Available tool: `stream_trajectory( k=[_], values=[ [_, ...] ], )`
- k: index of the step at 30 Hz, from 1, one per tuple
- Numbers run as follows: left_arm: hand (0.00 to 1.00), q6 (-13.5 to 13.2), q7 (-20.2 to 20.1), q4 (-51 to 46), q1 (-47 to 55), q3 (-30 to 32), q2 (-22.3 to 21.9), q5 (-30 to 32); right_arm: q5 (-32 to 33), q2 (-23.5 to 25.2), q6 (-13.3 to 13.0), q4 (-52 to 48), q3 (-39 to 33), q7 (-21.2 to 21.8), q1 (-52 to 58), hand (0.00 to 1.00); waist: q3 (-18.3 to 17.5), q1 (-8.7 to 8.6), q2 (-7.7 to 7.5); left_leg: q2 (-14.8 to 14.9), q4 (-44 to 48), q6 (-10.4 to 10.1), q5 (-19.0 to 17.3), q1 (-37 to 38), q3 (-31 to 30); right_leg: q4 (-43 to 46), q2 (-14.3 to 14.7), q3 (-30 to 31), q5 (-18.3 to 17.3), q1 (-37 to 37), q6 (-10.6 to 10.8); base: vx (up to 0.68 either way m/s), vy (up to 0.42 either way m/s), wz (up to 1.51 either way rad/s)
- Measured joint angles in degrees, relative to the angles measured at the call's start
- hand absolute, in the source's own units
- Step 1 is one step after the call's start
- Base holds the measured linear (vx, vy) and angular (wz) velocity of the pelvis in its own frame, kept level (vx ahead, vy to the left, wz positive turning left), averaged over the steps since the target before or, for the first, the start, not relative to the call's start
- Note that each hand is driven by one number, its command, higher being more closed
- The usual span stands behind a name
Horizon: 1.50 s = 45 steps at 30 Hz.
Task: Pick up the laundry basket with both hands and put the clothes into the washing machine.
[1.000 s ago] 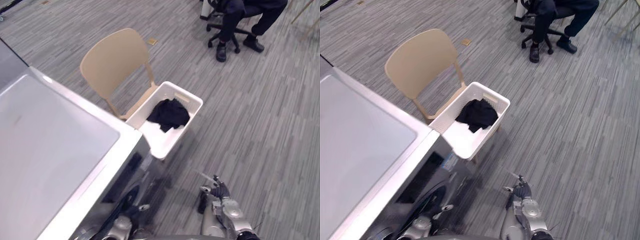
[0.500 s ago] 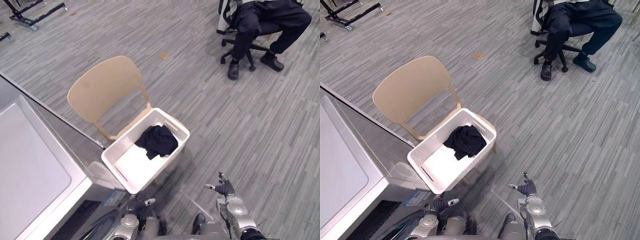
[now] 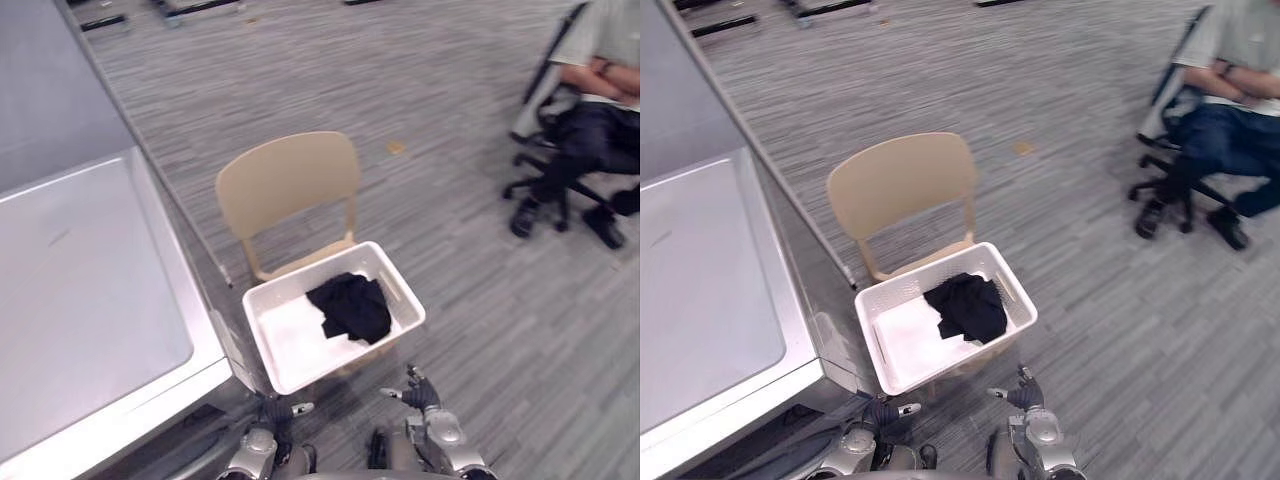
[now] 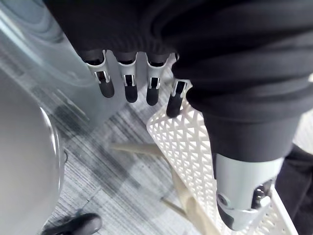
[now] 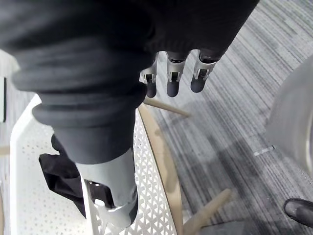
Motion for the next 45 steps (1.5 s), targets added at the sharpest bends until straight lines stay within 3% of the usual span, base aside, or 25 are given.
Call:
stream_trajectory(
  k=[1,3,5,8,10,12,13,14,17,19,22,24,25,27,30,32,36,45],
  values=[
    [0.0,0.05,-0.02,0.05,0.12,0.05,0.2,0.0,0.01,-0.74,0.03,-0.69,-1.21,0.03,0.99,0.0,-0.07,-0.03,-0.66,-1.43,1.17,-0.89,-0.51,-0.36,-2.92,-1.98,-0.81,1.42,2.69,0.42,0.1,0.24,-0.33,1.5],
    [0.0,-0.15,0.27,0.0,0.43,1.73,-0.47,-0.02,-0.31,-5.04,0.56,-4.65,-1.89,0.01,-0.04,0.0,-0.52,0.64,2.02,0.1,1.18,-3.49,-0.09,-1.58,-7.28,-1.58,-0.52,-3.74,2.35,1.51,-1.25,0.22,-0.362,1.3],
    [0.0,-0.13,1.63,0.02,1.04,2.81,0.23,-0.57,-1.95,-7.66,-0.08,-8.52,-2.22,-1.65,-1.81,0.0,-0.85,0.58,2.68,2.42,-1.72,-6.36,1.68,-1.68,-9.23,-2.05,0.48,-7.8,2.95,1.95,-2.78,0.15,-0.306,0.88],
    [0.0,-0.13,2.91,-0.2,0.89,2.59,0.72,-1.79,-4.43,-6.55,-0.83,-11.2,-2.17,-3.03,-2.83,0.0,-1.04,0.55,2.13,4.85,-4.12,-9.94,4.32,-1.4,-10.45,-3.48,1.46,-13.9,3.56,5.33,-3.76,0.09,-0.185,1.12],
    [0.0,-0.15,3.37,-0.67,0.88,2.5,0.53,-1.83,-5.2,-6.18,-1.58,-11.13,-2.5,-3.67,-2.67,0.0,-1.13,0.46,1.23,6.22,-5.38,-10.46,6.52,-2.22,-6.72,-5.82,1.35,-16.5,4.23,7.38,-4.84,0.05,-0.091,1.1],
    [0.0,-0.1,3.64,-0.67,0.59,2.5,0.51,-1.99,0.93,-4.82,-4.15,-7.66,-6.44,0.77,-2.28,0.0,-1.09,0.5,1.32,8.53,-6.14,-9.4,7.06,-3.53,4.8,-7.51,1.33,-18.63,4.49,8.8,-5.26,0.02,-0.051,0.99],
    [0.0,-0.06,3.55,-0.69,0.77,2.49,0.61,-2.1,3.48,-3.79,-6.1,-3.28,-10.35,2.31,-2.01,0.0,-1.05,0.35,1.54,9.7,-7.08,-7.24,8.22,-3.65,11.39,-7.6,1.14,-20.27,4.47,9.57,-5.26,-0.02,0.022,0.75],
    [0.0,-0.11,3.55,-0.81,1.14,2.49,0.95,-2.15,4.63,-2.97,-6.63,-2.08,-13.06,2.36,-1.69,0.0,-0.95,0.13,1.15,9.45,-7.6,-6.27,9.26,-3.47,13.05,-7.85,0.63,-21.05,4.49,10.4,-5.25,-0.04,0.046,0.77],
    [0.0,-0.19,3.51,-1.23,2.08,2.4,2.66,-2.13,10.33,-2.55,-6.15,1.95,-15.66,2.31,-1.53,0.0,-2.02,0.15,-0.4,7.07,-10.53,-5.48,11.98,-2.52,13.01,-11.79,-0.99,-22.76,4.42,12.66,-5.14,-0.05,0.083,0.43],
    [0.0,-0.15,3.41,-1.13,2.28,2.03,3.79,-2.12,11.37,-2.53,-4.03,3.51,-15.89,2.37,-1.21,0.0,-2.46,0.05,-1.23,5.97,-14.0,-5.31,14.46,-1.7,11.85,-13.61,-1.53,-22.86,4.38,13.2,-5.01,-0.08,0.036,0.34],
    [0.0,-0.16,3.33,-0.98,2.97,2.04,4.11,-2.09,11.82,-2.1,-1.88,4.8,-17.54,2.04,1.99,0.0,-2.45,-0.01,0.93,5.79,-22.0,-4.89,17.78,1.55,12.34,-14.19,-2.08,-23.79,4.37,13.55,-4.05,-0.11,0.026,0.26],
    [0.0,-0.15,3.12,-0.61,4.51,2.3,4.01,-2.15,11.65,-2.11,-1.28,4.15,-17.57,1.34,3.46,0.0,-2.7,-0.36,1.56,6.25,-24.38,-4.98,18.51,2.64,15.04,-14.29,-2.13,-23.3,4.58,13.61,-3.56,-0.13,0.039,-0.08],
    [0.0,-0.16,3.13,-0.6,4.74,2.53,4.25,-2.15,11.22,-2.08,-0.93,2.26,-17.54,0.6,3.88,0.0,-3.1,-0.55,2.18,6.25,-24.39,-4.97,18.5,2.84,15.68,-14.37,-2.11,-22.62,4.57,13.56,-2.98,-0.18,0.062,-0.34],
    [0.0,-0.25,3.12,-0.6,5.4,2.5,4.78,-1.96,5.33,-2.13,-0.73,-11.6,-16.93,-2.62,5.73,0.0,-3.19,-1.64,2.26,6.43,-24.41,-4.78,18.31,2.57,17.67,-15.65,-1.83,-20.8,4.95,13.41,-2.23,-0.12,0.054,-0.42],
    [0.0,-0.77,3.11,-0.77,5.84,2.23,4.6,-1.72,-1.21,-3.3,-1.97,-25.06,-16.42,-4.28,8.5,0.0,-3.69,-1.66,2.29,6.5,-24.42,-4.6,18.17,2.51,18.68,-17.28,-1.21,-18.97,4.99,13.56,-2.14,-0.01,0.032,-0.22],
    [0.0,-1.19,3.12,-1.39,6.29,2.22,4.91,-1.71,-7.26,-4.12,-2.35,-31.71,-16.08,-5.0,9.54,0.0,-3.87,-1.56,1.07,6.5,-24.42,-4.5,18.1,2.57,19.28,-17.42,-1.02,-17.85,5.0,13.49,-2.13,0.03,0.019,-0.08],
    [0.0,-1.41,2.4,-1.45,6.67,2.09,5.42,-1.53,-13.22,-4.31,-2.34,-32.65,-15.74,-4.94,9.49,0.0,-4.78,-1.61,-0.29,6.24,-24.41,-4.53,18.11,2.77,19.41,-17.42,-1.06,-17.1,6.25,13.71,-2.17,0.09,0.002,0.0],
    [0.0,-2.01,2.14,-2.38,7.5,2.14,5.47,-1.46,-17.63,-11.62,-2.08,-31.1,-10.24,-3.59,1.57,0.0,-4.54,-1.57,1.09,6.2,-24.06,-4.22,18.34,4.76,19.51,-18.44,-0.95,-16.94,6.74,15.77,-2.8,0.1,-0.009,0.01]
  ],
)
